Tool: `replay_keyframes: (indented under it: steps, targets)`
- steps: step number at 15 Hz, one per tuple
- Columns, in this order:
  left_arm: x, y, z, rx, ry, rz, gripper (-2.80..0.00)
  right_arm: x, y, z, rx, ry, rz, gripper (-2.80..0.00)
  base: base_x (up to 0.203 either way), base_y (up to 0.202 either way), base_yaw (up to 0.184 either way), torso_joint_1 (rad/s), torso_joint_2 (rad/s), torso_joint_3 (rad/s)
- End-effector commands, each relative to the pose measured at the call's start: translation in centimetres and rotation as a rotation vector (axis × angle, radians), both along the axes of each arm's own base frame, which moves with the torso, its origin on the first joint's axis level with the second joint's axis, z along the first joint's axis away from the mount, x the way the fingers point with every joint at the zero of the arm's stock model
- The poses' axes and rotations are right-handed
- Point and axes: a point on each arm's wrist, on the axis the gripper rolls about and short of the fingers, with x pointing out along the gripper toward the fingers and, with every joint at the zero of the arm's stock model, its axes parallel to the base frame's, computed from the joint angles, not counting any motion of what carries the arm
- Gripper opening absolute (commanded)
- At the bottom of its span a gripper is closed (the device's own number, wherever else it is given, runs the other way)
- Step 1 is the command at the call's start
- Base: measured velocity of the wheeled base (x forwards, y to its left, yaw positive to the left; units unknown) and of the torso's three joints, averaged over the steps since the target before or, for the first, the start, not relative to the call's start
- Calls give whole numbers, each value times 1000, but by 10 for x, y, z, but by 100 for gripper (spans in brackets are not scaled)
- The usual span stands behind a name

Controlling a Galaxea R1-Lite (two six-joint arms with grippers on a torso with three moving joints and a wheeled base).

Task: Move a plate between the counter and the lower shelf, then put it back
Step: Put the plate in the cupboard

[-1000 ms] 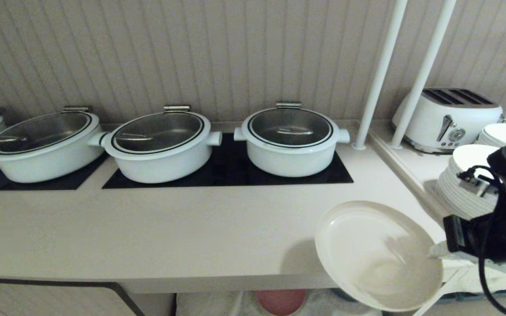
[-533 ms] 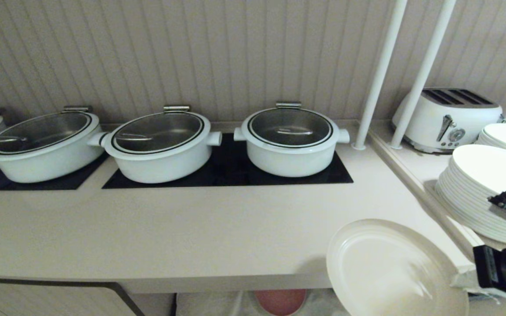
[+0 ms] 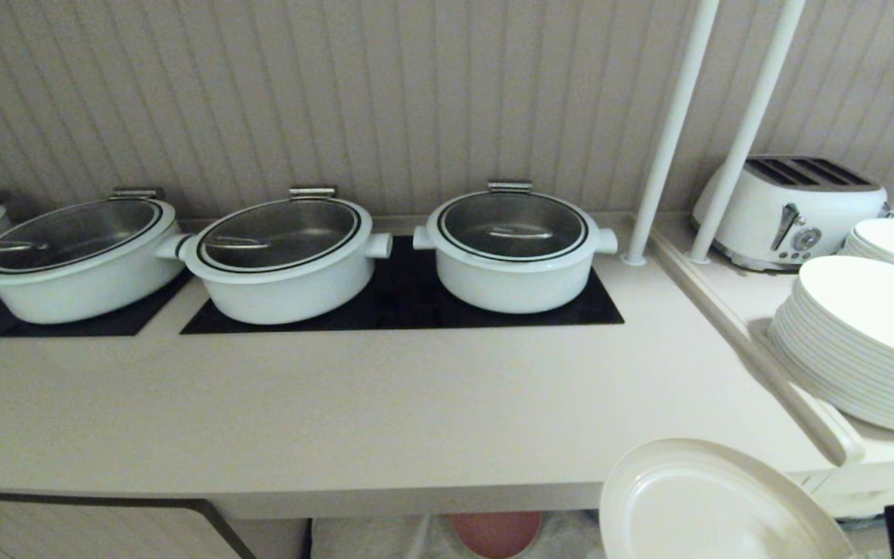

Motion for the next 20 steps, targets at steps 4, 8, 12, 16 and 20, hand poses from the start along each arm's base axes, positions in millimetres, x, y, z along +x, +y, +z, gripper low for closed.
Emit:
replay_keyframes:
  steps: [4,8,12,16,20]
  targets:
    - [0,0,0,-1,-1,0,-280,-11,-2,-3,12,-3,-13,-280,0,0,0,0,0,0]
    - [0,0,0,-1,-1,0,-280,-15,-1,-7,10,4,-4,-280,0,0,0,0,0,0]
    - [0,0,0,-1,-1,0,-280,-19,-1,-5,20,-11,-4,-280,0,0,0,0,0,0]
    - [0,0,0,-1,-1,0,-280,-23,-2,-8,21,-8,-6,-280,0,0,0,0,0,0]
    - [0,0,0,-1,-1,0,-280,-24,-2,-8,33,-6,-32,-280,0,0,0,0,0,0]
